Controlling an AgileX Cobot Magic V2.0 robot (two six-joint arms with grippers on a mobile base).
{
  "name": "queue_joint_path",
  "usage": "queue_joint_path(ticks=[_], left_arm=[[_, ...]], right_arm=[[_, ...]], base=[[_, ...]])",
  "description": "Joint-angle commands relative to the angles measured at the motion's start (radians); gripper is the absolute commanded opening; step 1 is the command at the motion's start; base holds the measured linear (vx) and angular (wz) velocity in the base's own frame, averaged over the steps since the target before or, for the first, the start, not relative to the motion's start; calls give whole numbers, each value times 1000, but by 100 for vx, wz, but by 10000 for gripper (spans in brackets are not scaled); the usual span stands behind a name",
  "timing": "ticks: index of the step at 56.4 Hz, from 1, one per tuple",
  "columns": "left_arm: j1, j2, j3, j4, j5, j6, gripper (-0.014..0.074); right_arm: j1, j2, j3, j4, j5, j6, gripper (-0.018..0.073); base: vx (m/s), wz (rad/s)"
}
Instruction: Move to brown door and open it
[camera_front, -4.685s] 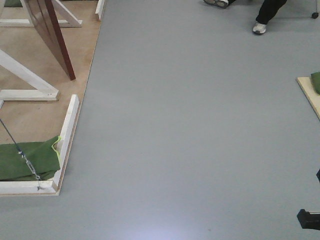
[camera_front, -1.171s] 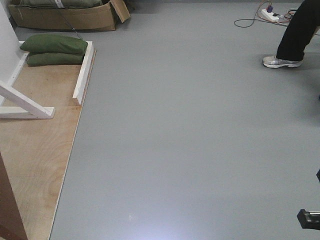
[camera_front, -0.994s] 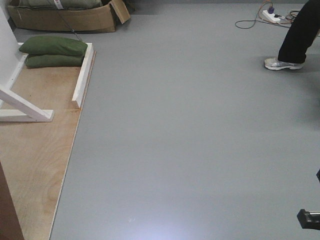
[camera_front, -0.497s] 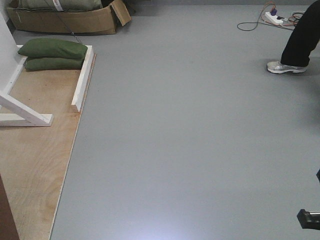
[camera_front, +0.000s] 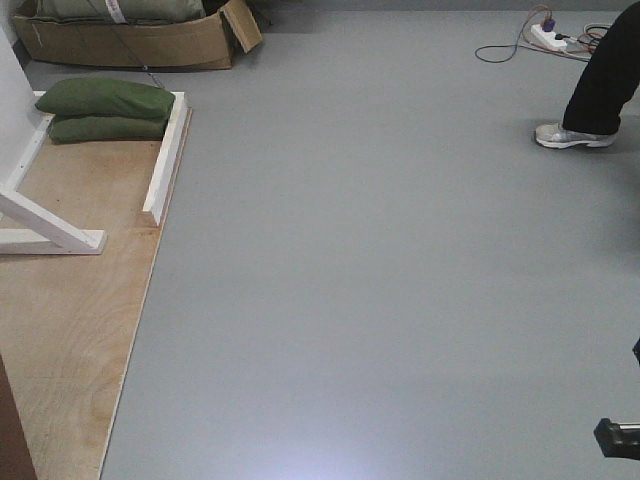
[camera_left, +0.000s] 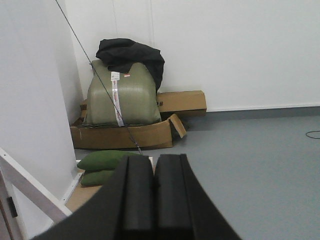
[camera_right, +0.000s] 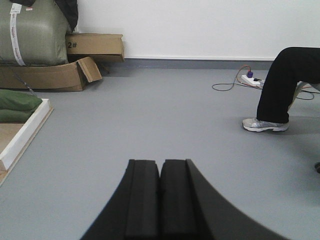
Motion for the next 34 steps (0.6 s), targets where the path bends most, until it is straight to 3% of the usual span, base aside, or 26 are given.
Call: queue_joint_path(ticks=[1, 22, 34], left_arm=[[-1, -13, -26, -7, -78, -2, -6], [-1, 69, -49, -7, -59, -2, -6], [-1, 188, -246, -5, 171, -2, -6]], right_arm=[[2, -11, 4, -6, -82, -5, 0], [2, -11, 4, -6, -82, -5, 0], [2, -11, 4, -6, -82, -5, 0]], base=[[0, 0], [0, 0], [0, 0]])
